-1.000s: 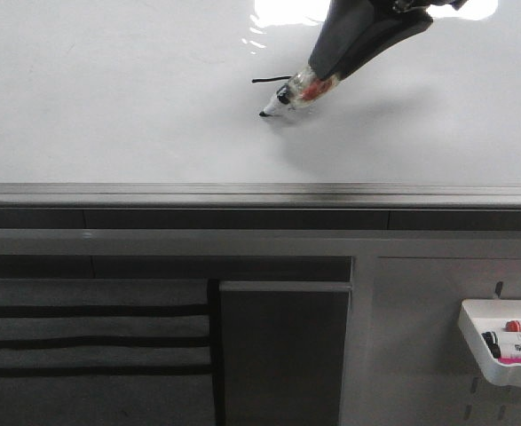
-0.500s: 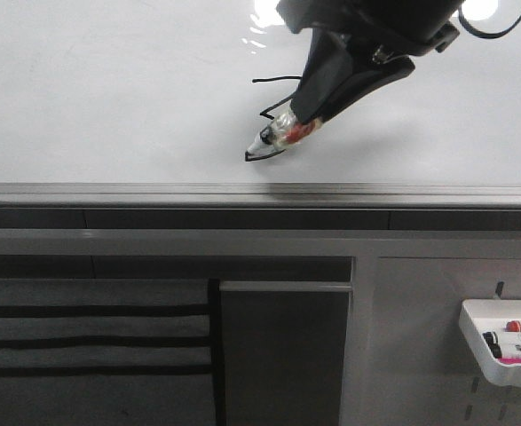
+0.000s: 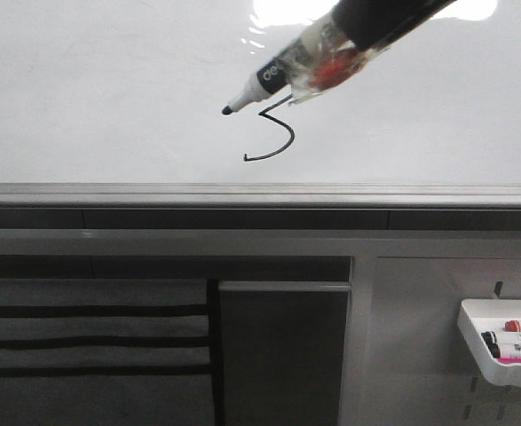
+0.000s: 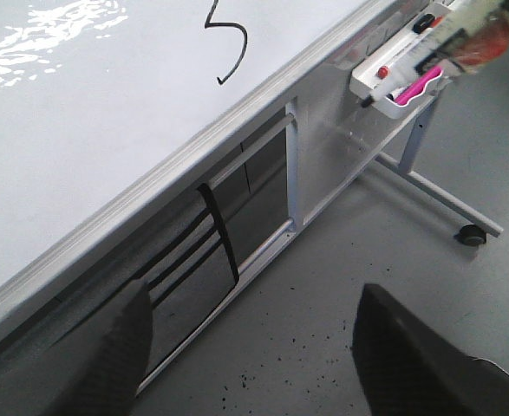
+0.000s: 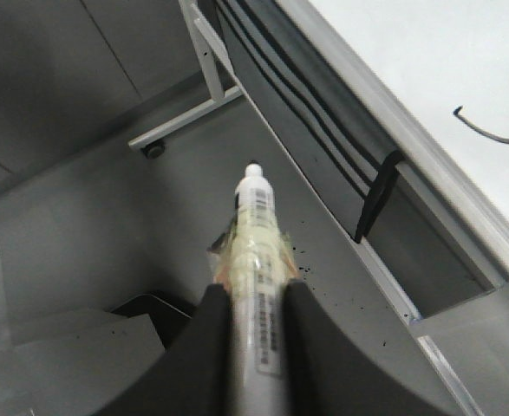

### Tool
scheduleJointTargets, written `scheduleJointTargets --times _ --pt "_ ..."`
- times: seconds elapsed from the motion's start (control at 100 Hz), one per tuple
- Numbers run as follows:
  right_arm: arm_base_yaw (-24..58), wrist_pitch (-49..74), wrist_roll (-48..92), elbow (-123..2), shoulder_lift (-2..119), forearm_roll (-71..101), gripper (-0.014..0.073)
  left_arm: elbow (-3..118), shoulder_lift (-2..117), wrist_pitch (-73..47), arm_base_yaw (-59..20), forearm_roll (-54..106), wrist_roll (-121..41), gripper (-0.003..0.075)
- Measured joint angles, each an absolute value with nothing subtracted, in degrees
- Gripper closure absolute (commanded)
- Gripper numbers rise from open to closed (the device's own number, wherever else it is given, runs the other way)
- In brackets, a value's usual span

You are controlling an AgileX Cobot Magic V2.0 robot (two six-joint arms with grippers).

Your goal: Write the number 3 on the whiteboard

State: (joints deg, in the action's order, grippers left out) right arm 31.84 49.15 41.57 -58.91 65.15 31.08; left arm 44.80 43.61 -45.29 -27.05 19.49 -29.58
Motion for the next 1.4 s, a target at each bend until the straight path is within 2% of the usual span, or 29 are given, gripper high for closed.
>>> scheduleJointTargets --times 0.16,0.3,0.51,0.68,0.81,1.02,1.4 --pt "31.8 51.2 46.6 -58.7 62.9 31.1 0.0596 44.8 43.6 -44.9 -27.1 19.5 -29.6 0.0261" --pt "31.8 51.3 56.3 -58.7 62.7 31.1 0.0596 44.8 43.6 -42.8 -27.1 19.5 -29.6 0.0261" --pt "31.8 47.5 66.6 -58.7 62.7 31.1 0.0596 44.8 43.8 -41.3 -27.1 20.4 -29.7 0.0261" --pt "33.0 45.3 74.7 -58.7 62.7 31.1 0.0596 45.9 47.9 -42.5 -27.1 24.4 -41.1 0.0261" --pt "35.0 43.2 77.1 -58.7 62.7 31.1 0.0596 48.8 53.5 -44.7 -27.4 29.7 -51.0 0.0261" --pt "37.2 41.3 78.0 -58.7 62.7 31.2 0.0596 54.3 62.5 -45.2 -33.5 31.0 -61.3 0.0261" --pt "37.3 40.9 78.1 -58.7 62.7 31.3 0.0596 63.0 73.0 -44.4 -41.4 31.1 -64.2 0.0261"
